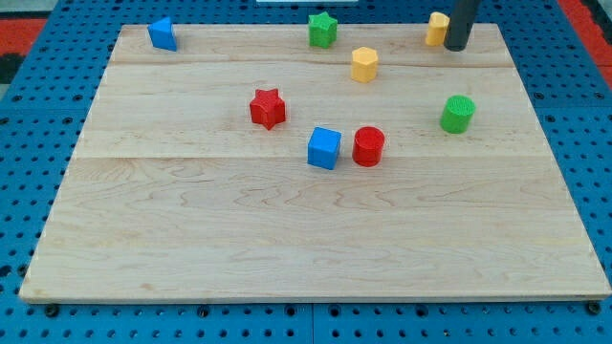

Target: Nudge yellow heart a bit left

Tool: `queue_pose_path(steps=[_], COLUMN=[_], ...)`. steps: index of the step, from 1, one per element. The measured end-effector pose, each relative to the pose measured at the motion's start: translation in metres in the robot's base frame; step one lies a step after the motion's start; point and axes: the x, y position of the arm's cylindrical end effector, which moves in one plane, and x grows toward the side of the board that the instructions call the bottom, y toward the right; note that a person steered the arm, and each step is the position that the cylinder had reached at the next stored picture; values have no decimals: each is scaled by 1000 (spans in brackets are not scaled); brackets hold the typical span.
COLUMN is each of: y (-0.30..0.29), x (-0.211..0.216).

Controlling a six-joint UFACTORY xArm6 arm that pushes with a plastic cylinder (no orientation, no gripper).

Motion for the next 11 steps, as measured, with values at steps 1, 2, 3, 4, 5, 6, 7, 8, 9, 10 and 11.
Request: queue_pose_path(steps=[1,2,3,4,5,6,7,8,9,10,11], y=[6,18,20,25,26,34,11,-8,-13,-16,-31], x=[-10,-19,-20,-20,-20,-20,-19,-19,-19,-13,11])
